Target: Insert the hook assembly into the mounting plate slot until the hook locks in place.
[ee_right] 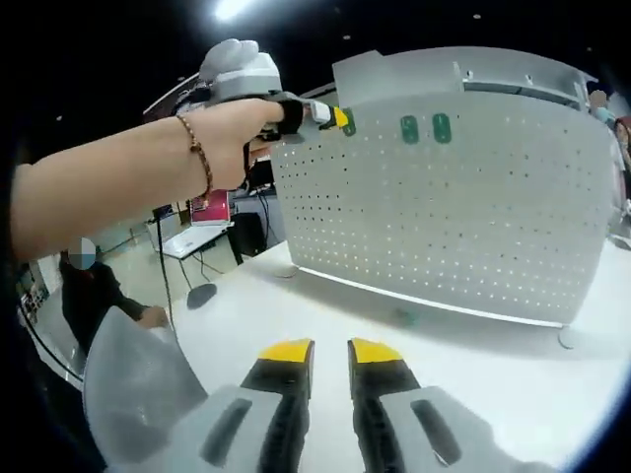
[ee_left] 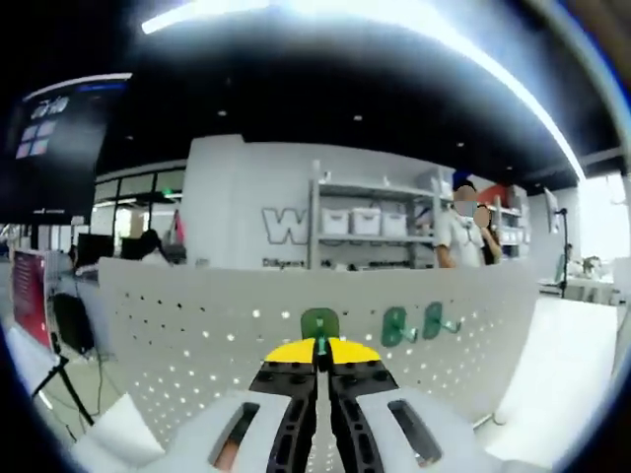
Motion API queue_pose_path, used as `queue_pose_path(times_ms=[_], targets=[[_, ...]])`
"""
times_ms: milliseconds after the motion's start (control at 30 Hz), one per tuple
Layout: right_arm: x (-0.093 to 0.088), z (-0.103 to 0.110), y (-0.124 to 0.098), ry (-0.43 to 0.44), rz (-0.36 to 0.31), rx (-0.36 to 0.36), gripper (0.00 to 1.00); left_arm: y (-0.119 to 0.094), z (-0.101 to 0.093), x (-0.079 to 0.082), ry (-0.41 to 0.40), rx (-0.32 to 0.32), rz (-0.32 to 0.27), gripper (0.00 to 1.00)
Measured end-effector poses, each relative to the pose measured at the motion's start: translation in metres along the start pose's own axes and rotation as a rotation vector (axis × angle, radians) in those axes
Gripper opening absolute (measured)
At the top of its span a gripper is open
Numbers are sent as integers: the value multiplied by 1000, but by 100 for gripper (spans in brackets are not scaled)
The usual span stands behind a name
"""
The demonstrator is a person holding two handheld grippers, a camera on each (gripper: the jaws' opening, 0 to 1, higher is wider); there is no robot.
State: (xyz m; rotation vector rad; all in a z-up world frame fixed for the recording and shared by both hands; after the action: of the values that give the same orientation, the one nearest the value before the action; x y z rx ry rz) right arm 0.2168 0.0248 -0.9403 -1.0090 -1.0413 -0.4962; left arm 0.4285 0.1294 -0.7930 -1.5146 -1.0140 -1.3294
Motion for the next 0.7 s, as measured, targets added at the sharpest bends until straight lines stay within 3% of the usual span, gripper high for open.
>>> queue_pose_path(times_ms=[67,367,533,700], targets=[[2,-2,1,0,-5,0,11,4,-2,4,46,12,-18,2],[4,-10,1,20,-16,-12,11,22,11,2,96,90,-8,2],[1,-14,1,35,-9,-20,11,27,11,-3,100,114,11,2],[2,-17,0,44,-16,-33,11,31,9,3,84,104,-4,2]])
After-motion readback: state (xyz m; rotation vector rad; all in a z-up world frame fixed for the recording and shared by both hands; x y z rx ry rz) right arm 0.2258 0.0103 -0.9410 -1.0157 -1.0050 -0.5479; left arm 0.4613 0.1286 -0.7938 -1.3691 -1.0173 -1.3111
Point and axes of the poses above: the point that each gripper's makers call its tool centre point, and the gripper's own axes: y roughly forward along the fingers, z roughly to its left, x roughly out of its top, the point moved 5 cm from there along -y, roughly backward along the fingers, and after that the axes turned 5 degrees about z, right-handed, at the moved point
